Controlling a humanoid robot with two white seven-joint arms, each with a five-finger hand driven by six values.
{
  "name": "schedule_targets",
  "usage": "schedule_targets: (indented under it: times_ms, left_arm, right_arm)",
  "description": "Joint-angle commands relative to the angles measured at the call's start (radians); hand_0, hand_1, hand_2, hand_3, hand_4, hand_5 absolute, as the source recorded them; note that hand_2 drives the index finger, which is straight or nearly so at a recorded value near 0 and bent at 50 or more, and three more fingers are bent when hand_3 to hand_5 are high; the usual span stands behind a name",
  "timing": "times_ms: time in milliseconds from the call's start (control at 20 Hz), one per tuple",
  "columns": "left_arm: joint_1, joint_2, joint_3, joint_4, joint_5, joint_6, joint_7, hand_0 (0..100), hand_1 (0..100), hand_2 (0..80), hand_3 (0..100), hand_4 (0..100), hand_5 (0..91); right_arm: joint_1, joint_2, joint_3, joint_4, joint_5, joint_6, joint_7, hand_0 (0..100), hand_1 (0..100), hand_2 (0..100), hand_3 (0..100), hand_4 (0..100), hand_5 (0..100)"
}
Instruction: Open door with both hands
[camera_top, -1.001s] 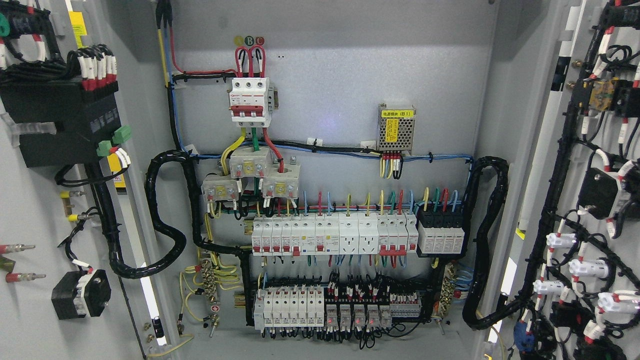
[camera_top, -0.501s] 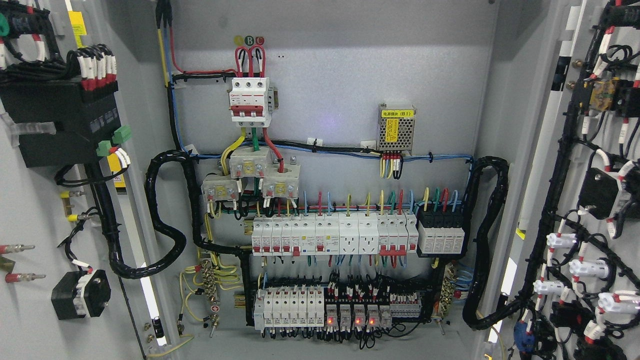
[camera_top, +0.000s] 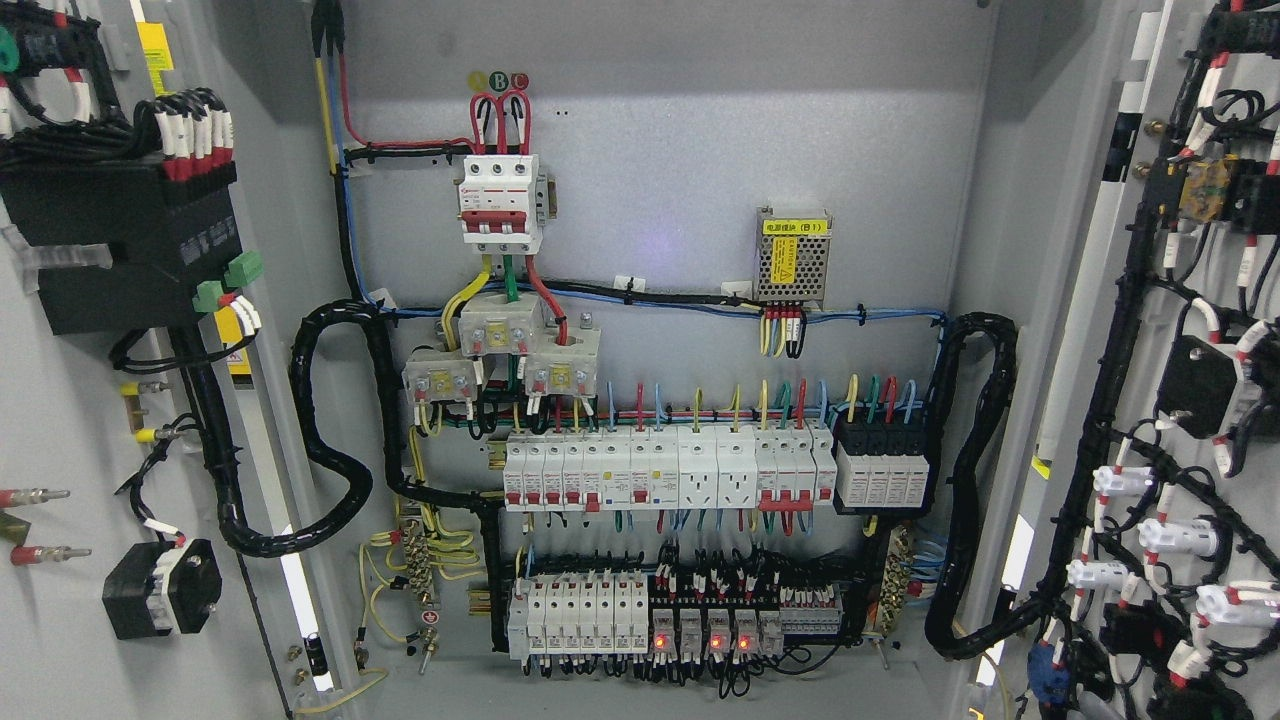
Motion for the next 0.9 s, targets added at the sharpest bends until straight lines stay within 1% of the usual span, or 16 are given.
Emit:
schedule_targets:
  times_ms: [0,150,200,300,451,551,651,751,851]
  left_arm:
    - [-0.003,-0.005,0.211,-0.01,0.031,0.004,-0.008,12,56,0.0,0,0,0.0]
    - [-0.004,-0.001,0.226,-0.006,0.048,0.03,-0.012,12,56,0.0,0,0,0.0]
    - [-0.006,-0.004,0.228,-0.006,0.052,0.042,-0.023,12,56,0.0,0,0,0.0]
    - [-0.007,-0.007,0.243,0.003,0.069,0.07,-0.067,12,56,0.0,0,0,0.0]
    - [-0.015,-0.004,0.295,0.016,0.115,0.125,-0.141,12,56,0.0,0,0,0.0]
    - [-0.033,0.001,0.335,0.031,0.138,0.169,-0.153,12,56,0.0,0,0,0.0]
    - [-0.058,0.011,0.376,0.058,0.141,0.205,-0.161,12,56,0.0,0,0,0.0]
    - [-0.066,0.039,0.396,0.078,0.143,0.225,-0.178,12,56,0.0,0,0,0.0]
    - [-0.066,0.063,0.406,0.092,0.167,0.239,-0.196,12,56,0.0,0,0,0.0]
  right_arm:
    - [-0.001,-0.003,-0.052,0.001,-0.031,0.011,0.002,0,50,4,0,0,0]
    - [0.002,-0.005,-0.087,0.001,-0.097,0.034,0.004,0,50,4,0,0,0]
    - [0.002,-0.008,-0.09,0.003,-0.108,0.036,0.005,0,50,4,0,0,0]
    - [0.004,-0.006,-0.105,0.003,-0.116,0.036,0.005,0,50,4,0,0,0]
    - [0.006,0.0,-0.11,0.001,-0.116,0.032,0.007,0,50,4,0,0,0]
    - [0.018,0.0,-0.118,0.001,-0.117,0.028,0.008,0,50,4,0,0,0]
    - [0.022,0.001,-0.118,0.001,-0.117,0.028,0.008,0,50,4,0,0,0]
    - [0.024,0.001,-0.124,0.001,-0.119,0.026,0.008,0,50,4,0,0,0]
    - [0.024,0.003,-0.148,0.003,-0.157,0.028,0.007,0,50,4,0,0,0]
